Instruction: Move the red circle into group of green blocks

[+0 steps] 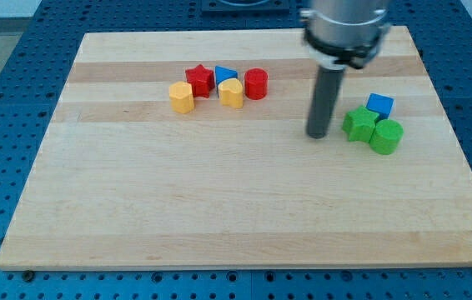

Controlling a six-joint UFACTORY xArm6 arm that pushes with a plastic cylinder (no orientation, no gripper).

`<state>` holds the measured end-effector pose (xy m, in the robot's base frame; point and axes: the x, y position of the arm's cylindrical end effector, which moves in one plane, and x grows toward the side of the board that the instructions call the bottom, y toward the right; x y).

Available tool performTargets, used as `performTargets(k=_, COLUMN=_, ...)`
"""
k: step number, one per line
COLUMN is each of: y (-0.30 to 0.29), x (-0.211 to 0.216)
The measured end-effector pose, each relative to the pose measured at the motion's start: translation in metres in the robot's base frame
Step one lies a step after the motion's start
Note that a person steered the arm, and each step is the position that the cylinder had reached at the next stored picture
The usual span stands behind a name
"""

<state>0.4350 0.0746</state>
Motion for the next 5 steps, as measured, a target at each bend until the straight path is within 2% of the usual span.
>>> performTargets(k=1, y=-0.059, x=-0.023)
performTargets(k=2, y=-0.058, x=-0.061)
performTargets(k=4, y=-0.064, x=-0.070)
performTargets(k=5, y=-0.080, x=-0.091)
